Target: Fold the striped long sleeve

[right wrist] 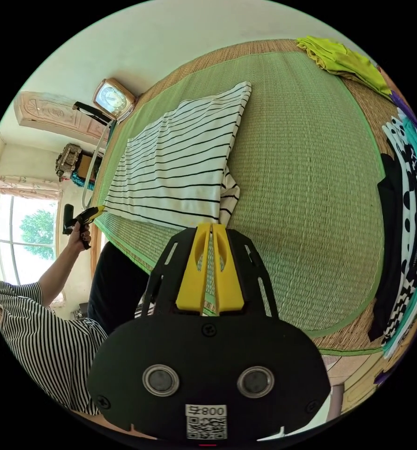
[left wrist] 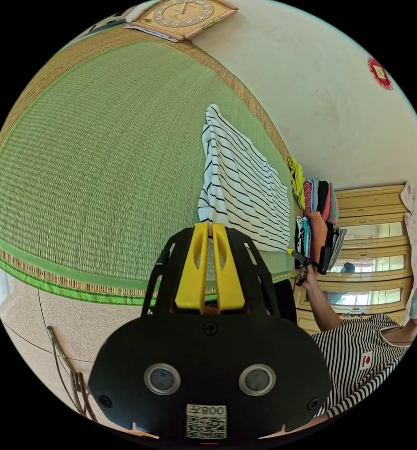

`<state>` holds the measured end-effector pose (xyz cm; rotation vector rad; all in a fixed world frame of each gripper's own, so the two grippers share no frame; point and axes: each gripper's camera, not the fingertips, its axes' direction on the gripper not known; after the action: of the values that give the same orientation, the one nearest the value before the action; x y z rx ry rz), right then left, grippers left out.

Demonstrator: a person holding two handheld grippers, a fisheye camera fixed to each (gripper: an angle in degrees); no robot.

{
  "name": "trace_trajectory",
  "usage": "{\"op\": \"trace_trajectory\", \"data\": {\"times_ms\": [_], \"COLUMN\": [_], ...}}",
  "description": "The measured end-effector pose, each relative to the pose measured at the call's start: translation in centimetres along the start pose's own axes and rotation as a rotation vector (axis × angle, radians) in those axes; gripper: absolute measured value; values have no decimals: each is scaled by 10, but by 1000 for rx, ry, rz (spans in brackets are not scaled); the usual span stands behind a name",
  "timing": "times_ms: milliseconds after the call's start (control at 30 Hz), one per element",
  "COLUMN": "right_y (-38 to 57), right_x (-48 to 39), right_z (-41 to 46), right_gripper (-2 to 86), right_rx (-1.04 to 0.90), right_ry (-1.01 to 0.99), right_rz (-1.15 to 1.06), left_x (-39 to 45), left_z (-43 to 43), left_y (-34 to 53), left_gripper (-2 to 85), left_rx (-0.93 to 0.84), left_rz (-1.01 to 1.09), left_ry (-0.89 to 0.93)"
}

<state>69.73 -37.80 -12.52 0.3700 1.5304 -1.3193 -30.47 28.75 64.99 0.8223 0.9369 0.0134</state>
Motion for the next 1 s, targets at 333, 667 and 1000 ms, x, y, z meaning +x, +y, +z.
{"op": "trace_trajectory", "data": {"times_ms": [333,667,1000], "right_y": [12,4,3], "right_x": [13,-7,0], "right_z": [-7,2,-8], "right_gripper": [9,60,4], "right_rx": [6,40,12], "right_ry": [4,0,-15], "right_rz": [41,-29,-31], "left_x": [-20,-17,-10], "left_z": [27,72,125], "left_y": [8,18,35], "left_gripper": [12,12,11], "left_rx": [9,27,40], "left_rz": [-69,-70,-54], "left_ry": [35,50,55]}}
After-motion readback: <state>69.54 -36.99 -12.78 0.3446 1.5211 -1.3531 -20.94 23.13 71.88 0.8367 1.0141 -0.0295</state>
